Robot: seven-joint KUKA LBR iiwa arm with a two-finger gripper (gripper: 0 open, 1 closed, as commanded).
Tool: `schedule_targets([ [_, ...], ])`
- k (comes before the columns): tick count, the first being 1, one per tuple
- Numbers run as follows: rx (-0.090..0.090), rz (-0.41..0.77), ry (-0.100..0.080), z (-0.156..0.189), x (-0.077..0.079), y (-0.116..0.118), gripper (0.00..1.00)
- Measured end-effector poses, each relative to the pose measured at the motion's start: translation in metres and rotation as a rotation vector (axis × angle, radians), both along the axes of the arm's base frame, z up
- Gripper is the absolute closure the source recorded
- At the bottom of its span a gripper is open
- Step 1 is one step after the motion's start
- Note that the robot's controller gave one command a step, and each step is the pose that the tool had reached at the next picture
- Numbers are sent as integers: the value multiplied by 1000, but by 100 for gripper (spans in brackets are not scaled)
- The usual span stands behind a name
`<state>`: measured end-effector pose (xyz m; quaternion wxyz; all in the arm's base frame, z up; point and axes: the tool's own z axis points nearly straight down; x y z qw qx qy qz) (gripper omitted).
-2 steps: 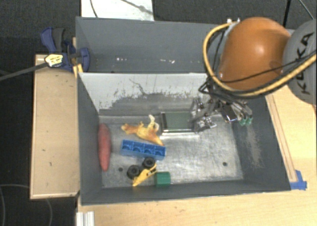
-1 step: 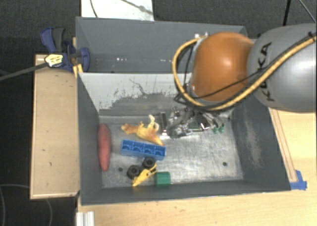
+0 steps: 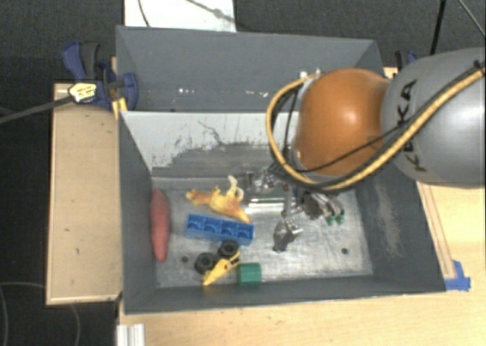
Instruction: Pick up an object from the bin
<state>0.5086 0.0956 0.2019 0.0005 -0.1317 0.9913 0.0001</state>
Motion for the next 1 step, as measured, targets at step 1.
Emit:
schedule_targets([
  [1, 0, 2, 1, -1, 1, 1, 0],
])
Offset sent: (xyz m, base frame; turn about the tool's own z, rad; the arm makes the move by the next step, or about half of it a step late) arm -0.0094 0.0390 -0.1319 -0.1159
